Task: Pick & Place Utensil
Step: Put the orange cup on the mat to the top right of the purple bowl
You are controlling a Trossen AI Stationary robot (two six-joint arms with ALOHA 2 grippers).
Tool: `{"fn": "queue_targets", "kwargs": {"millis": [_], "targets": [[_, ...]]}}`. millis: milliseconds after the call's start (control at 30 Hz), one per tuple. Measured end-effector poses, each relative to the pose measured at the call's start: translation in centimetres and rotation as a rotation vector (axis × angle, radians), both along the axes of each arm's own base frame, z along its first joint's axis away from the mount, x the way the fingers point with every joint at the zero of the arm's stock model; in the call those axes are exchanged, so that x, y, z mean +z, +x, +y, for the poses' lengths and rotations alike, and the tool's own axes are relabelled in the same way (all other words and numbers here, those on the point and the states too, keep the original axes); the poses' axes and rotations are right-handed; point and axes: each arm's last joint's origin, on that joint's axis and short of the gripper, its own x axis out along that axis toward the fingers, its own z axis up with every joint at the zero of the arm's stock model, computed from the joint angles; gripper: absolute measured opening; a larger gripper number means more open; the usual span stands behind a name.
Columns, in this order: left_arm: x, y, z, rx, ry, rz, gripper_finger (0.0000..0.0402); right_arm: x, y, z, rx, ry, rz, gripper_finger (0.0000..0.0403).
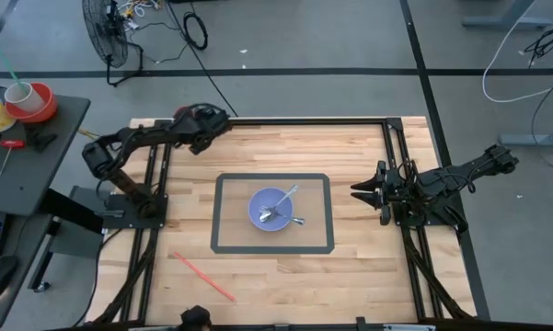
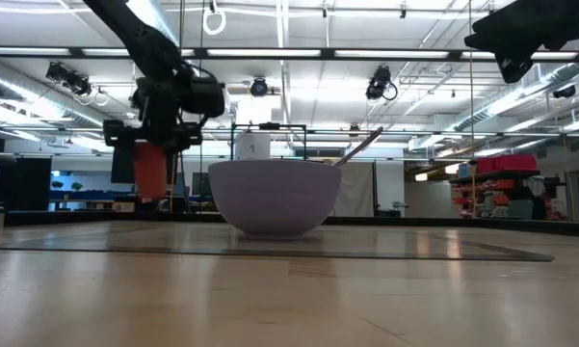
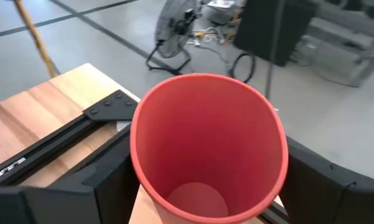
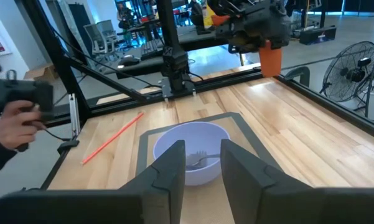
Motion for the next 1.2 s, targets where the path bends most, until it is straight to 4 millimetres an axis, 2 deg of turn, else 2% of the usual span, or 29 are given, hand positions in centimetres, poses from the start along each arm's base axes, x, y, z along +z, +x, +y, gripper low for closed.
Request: {"fn": "queue_targets", "kwargs": {"millis": [333,700,900,1100,1200], "targets": [[2.2,2.0,-5.7,-0.198,0.050,0.030,0.0319,0.0,0.0,0.0,0.000,0.001,-0.001,0.0105],[2.9,4.5,-13.0,-0.495,0.108,0.087,0.0319,0.0,0.0,0.0,0.000,0.001,-0.002,0.0105],[3.4,6.0,-16.7,-0.639,0.210,0.085,0.0319,0.0,0.0,0.0,0.000,0.001,-0.002,0.0105],[3.8,6.9,-19.2,-0.779,0.224,0.153,0.0319,0.0,0.0,0.0,0.000,0.001,-0.001,0.0105],[3.9,7.1,-19.8,-0.807,0.225,0.125,0.0319,0.0,0.0,0.0,0.000,0.001,-0.001,0.0105]]}}
